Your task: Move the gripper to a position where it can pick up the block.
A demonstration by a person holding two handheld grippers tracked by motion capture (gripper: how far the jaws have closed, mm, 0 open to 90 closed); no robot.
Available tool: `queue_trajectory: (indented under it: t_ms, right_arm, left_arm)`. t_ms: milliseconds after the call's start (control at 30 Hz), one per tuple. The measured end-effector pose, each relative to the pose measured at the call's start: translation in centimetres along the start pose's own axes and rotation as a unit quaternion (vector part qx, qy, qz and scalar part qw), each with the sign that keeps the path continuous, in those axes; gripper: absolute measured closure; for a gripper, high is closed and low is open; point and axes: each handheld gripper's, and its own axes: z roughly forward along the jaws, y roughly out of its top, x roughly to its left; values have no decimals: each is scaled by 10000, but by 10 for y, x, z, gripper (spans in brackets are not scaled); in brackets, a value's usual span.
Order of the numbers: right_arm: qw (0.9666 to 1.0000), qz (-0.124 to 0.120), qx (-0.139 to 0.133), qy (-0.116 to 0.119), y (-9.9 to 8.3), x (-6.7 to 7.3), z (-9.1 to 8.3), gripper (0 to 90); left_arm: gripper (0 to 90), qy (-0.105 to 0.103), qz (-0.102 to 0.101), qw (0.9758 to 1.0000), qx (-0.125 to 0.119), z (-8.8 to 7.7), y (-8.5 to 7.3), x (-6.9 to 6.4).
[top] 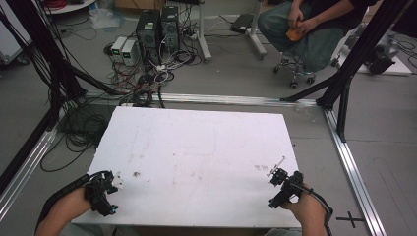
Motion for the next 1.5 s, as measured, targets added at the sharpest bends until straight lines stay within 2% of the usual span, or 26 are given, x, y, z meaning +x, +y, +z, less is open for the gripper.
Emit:
queue_trajectory:
  t_ms: [100,133,200,267,300,367,567,700,867,1067,1133,1267,1400,1500]
  right_arm:
    - [10000,25,-4,-1,-1,-1,0,43]
    - [10000,25,-4,-1,-1,-1,0,43]
    - [10000,32,-8,1,0,0,0,43]
    - [10000,19,-3,14,1,0,0,43]
    - [10000,2,-18,6,1,0,0,43]
    - [10000,-10,-11,4,2,1,0,43]
    - [10000,-26,-67,-1,2,1,-1,43]
    - [10000,-2,-70,1,1,1,-2,43]
    - [10000,10,-77,14,0,1,-3,43]
    - [10000,-12,-49,35,0,1,-2,43]
    - [10000,-14,-59,31,0,1,-3,43]
    - [10000,5,-67,22,1,2,-3,43]
    - [10000,-2,-29,33,2,2,-2,43]
    - [10000,5,-31,39,2,3,-2,43]
  left_arm:
    - [222,-15,178,9998,-49,-2,0,-1]
    - [222,-15,178,9998,-49,-2,0,-1]
    - [222,-16,461,9989,-18,-5,1,-1]
    - [222,-33,654,9979,17,-7,3,-2]
    - [222,-33,654,9979,17,-7,3,-2]
    - [221,-91,832,9965,15,-9,5,0]
    - [222,-91,1011,9948,16,-14,5,5]
    - [222,-181,1328,9910,0,-18,3,9]
    - [221,-191,1320,9911,46,-19,1,14]
    - [221,-241,1530,9879,121,-20,-5,19]
    - [221,-300,1682,9851,176,-19,-9,20]
    - [221,-315,1743,9839,226,-18,-13,22]
    - [221,-350,1890,9810,275,-16,-20,24]
    - [221,-348,1907,9805,331,-13,-24,25]
